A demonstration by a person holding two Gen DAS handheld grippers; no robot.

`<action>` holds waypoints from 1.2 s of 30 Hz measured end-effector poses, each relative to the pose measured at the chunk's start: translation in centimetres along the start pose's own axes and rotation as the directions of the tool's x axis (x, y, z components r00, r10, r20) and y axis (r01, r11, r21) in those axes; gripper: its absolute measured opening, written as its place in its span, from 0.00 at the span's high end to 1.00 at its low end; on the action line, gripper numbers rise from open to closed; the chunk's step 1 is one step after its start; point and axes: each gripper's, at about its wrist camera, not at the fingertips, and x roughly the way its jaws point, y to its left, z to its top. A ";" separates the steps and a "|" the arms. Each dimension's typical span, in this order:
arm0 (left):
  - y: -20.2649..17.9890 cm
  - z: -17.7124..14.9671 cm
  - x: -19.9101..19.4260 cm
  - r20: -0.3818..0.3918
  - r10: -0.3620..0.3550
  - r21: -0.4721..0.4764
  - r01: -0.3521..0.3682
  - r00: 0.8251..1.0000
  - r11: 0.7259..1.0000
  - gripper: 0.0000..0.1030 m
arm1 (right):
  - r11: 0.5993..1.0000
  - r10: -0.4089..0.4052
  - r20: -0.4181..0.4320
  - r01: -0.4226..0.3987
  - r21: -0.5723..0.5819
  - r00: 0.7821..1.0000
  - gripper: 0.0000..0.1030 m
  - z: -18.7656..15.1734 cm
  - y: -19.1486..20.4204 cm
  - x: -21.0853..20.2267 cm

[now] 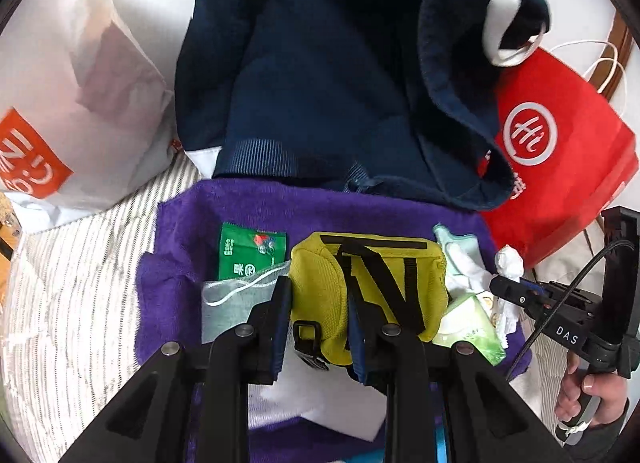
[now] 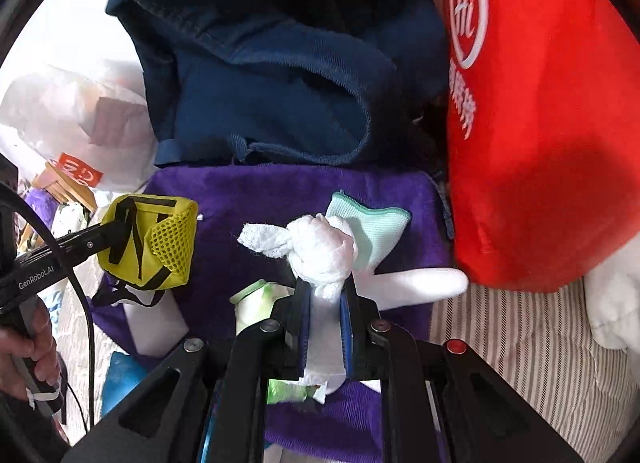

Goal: Organize soft objects
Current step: 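Open the left tool to release the yellow bag while the right tool drops the tissue on the towel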

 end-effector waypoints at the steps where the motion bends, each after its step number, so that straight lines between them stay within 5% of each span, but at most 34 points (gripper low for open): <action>1: 0.1 0.0 0.3 -0.006 0.000 -0.003 0.000 1.000 1.000 0.76 | 1.000 -0.001 -0.009 0.001 -0.004 1.000 0.87 0.1 0.0 0.4; 14: 0.0 -0.6 2.7 -0.056 0.019 -0.009 -0.019 0.998 1.000 0.70 | 1.000 0.002 -0.049 -0.003 -0.021 0.999 0.82 0.5 0.1 2.4; 18: -0.3 -0.5 2.4 -0.044 0.035 -0.007 -0.035 0.998 0.999 0.45 | 0.999 0.014 -0.061 -0.017 -0.039 0.998 0.56 0.5 0.4 2.1; 21: -0.4 -0.5 1.2 -0.015 0.030 -0.005 -0.030 0.999 1.000 0.40 | 0.999 0.002 -0.040 -0.004 -0.053 0.999 0.47 0.4 0.7 1.5; 26: -0.5 -0.7 -1.2 0.002 0.035 0.007 -0.035 0.999 0.999 0.35 | 0.998 -0.008 -0.020 0.007 -0.055 1.000 0.44 0.0 1.0 -0.2; 36: -2.2 -3.2 -6.9 0.035 0.050 0.043 -0.052 0.998 0.998 0.05 | 0.999 -0.015 0.045 0.016 -0.037 0.999 0.36 -2.4 1.9 -7.2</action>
